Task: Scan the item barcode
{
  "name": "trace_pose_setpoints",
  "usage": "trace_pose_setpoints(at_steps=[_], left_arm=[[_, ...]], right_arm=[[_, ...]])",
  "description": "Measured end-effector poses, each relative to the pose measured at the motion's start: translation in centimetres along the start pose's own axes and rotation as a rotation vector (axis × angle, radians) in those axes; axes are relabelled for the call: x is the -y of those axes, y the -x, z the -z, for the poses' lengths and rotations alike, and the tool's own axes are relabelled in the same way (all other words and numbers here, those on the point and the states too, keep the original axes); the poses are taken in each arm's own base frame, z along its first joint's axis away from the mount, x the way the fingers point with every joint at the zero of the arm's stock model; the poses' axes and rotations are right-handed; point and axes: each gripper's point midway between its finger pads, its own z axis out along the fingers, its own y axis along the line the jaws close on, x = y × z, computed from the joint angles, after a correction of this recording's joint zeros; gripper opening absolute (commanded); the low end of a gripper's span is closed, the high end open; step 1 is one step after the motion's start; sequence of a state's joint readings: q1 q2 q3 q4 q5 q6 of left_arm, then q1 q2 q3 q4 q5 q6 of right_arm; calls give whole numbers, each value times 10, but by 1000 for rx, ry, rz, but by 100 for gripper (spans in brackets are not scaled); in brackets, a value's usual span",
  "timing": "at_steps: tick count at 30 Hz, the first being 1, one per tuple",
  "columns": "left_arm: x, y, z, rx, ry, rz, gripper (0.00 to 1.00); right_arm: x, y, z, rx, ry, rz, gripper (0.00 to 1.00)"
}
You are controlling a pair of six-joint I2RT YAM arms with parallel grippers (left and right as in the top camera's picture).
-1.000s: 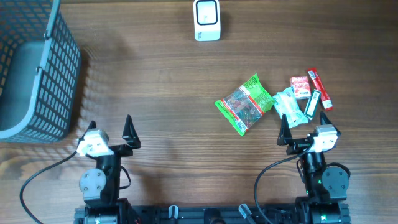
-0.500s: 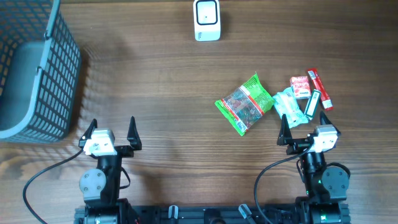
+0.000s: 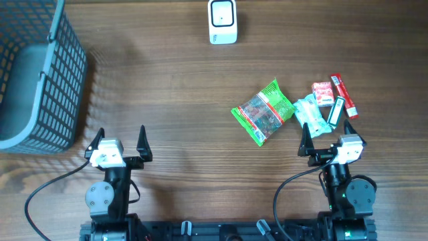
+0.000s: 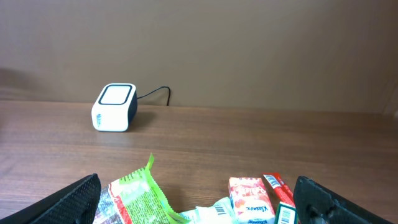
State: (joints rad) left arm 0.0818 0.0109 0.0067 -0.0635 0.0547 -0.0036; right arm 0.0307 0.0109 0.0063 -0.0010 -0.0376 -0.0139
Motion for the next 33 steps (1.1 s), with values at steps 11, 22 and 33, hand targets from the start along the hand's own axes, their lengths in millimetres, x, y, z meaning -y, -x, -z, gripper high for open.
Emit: trace_pose_setpoints(at_steps=[11,22,33], left_arm=[[0,0,0,0,0,-3,100],[0,0,0,0,0,-3,100],[0,0,0,0,0,-3,100]], right_arm=[[0,0,0,0,0,0,100],[0,0,0,0,0,0,100],[0,0,0,0,0,0,100]])
